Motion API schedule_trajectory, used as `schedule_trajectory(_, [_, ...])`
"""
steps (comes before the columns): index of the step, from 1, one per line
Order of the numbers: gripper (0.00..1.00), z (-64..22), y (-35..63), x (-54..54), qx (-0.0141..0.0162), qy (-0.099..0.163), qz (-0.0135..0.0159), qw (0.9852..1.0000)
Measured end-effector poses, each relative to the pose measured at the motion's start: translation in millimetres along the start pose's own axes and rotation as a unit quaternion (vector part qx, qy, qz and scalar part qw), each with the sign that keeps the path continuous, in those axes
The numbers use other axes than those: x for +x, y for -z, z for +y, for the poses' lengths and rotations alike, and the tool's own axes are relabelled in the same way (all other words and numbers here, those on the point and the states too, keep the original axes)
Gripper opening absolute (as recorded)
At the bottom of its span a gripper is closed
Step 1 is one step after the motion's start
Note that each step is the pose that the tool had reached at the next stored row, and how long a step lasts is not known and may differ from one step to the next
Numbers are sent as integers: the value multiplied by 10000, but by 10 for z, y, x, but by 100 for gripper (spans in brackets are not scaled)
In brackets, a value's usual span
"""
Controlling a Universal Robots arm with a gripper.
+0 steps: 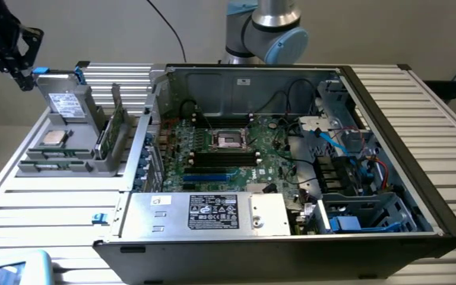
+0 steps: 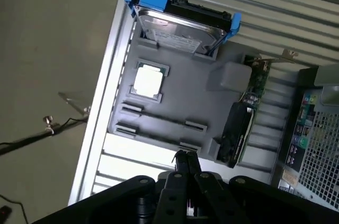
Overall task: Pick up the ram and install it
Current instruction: 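Pick up the ram and move it above insertion slot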
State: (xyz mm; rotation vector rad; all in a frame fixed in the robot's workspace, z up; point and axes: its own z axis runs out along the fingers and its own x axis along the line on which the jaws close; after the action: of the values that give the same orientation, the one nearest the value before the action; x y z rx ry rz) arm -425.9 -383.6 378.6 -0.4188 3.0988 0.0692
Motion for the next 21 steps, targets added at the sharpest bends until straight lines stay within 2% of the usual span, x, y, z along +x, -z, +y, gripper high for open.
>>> schedule_trajectory(5, [11,0,1,0,-9,457,20,9990])
schedule_trajectory(9, [11,0,1,0,-16,816,35,9967])
schedule_trajectory(16, [11,0,1,-1,-50,1332,46,9911])
schedule_trajectory(19, [11,0,0,-1,-74,1565,47,9876])
schedule_trajectory(21, [11,0,1,0,-88,1733,51,9848])
